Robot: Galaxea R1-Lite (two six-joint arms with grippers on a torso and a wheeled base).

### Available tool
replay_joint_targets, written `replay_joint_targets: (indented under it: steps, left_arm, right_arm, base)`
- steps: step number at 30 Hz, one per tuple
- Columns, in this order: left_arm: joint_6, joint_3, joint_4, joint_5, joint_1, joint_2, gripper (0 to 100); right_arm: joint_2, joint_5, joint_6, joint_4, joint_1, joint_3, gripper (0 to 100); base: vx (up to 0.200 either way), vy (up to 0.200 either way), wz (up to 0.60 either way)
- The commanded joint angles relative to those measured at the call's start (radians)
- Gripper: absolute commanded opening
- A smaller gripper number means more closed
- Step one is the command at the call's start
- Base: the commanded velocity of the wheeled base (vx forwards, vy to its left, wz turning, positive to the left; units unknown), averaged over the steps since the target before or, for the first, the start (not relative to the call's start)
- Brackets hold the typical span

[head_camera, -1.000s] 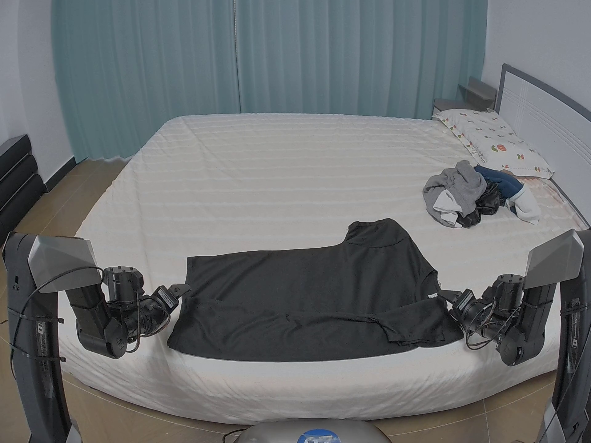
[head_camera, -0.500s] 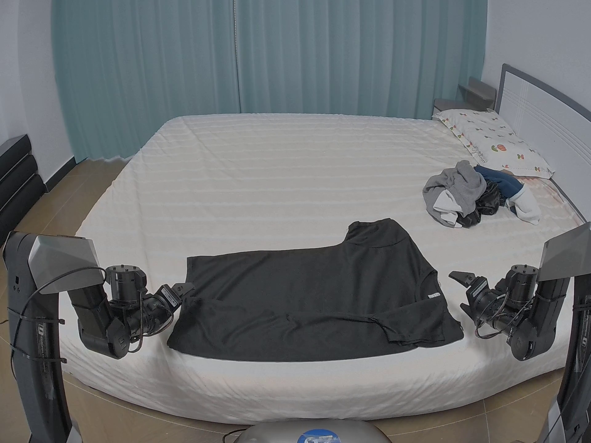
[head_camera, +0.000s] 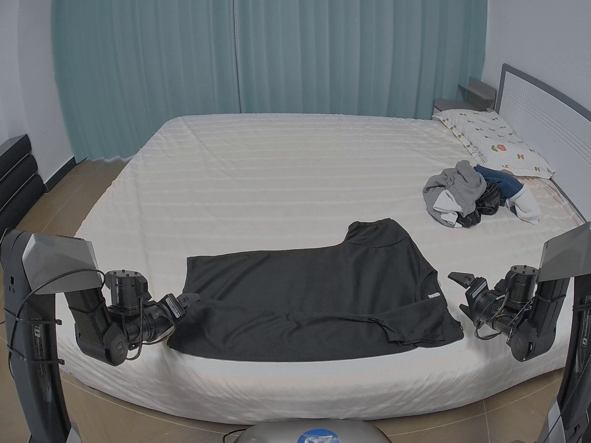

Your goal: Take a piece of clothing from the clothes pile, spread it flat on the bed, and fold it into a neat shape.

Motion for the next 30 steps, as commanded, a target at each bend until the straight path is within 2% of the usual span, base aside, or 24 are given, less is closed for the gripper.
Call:
replay_joint_targets:
  steps: [1,5,7,8,11,20,21,24,30]
  left_arm:
    - [0.050,0.073,-0.004,-0.038,-0.001,-0.043,100]
    - [0.096,0.119,-0.006,-0.095,-0.001,-0.066,100]
    - [0.098,0.121,-0.006,-0.095,-0.001,-0.066,100]
    - [0.142,0.138,-0.004,-0.098,0.001,-0.067,100]
    - [0.190,0.149,-0.004,-0.098,0.004,-0.058,100]
    - [0.201,0.149,-0.003,-0.095,0.012,-0.041,100]
    - [0.202,0.149,-0.003,-0.095,0.013,-0.038,0]
    - [0.207,0.150,-0.003,-0.092,0.018,-0.032,0]
    - [0.285,0.172,0.003,-0.089,0.050,-0.032,0]
  right_arm:
    - [0.001,0.001,0.000,-0.007,0.003,0.003,100]
    - [0.000,0.001,0.000,-0.007,0.003,0.011,100]
    - [0.000,0.001,0.000,-0.007,0.003,0.011,100]
    - [-0.002,0.004,-0.002,-0.007,0.003,0.017,100]
    - [-0.003,0.005,-0.002,-0.007,0.004,0.020,100]
    - [-0.005,0.004,-0.002,-0.007,0.006,0.021,100]
    - [-0.005,0.005,-0.002,-0.007,0.006,0.021,100]
    - [-0.005,0.005,-0.002,-0.007,0.006,0.021,100]
    - [-0.005,0.004,-0.002,-0.007,0.006,0.023,100]
  base:
    - [0.000,0.000,0.00]
    - [0.000,0.000,0.00]
    - [0.000,0.000,0.00]
    - [0.000,0.000,0.00]
    - [0.000,0.000,0.00]
    - [0.000,0.000,0.00]
    - [0.000,0.000,0.00]
    - [0.000,0.000,0.00]
    - [0.000,0.000,0.00]
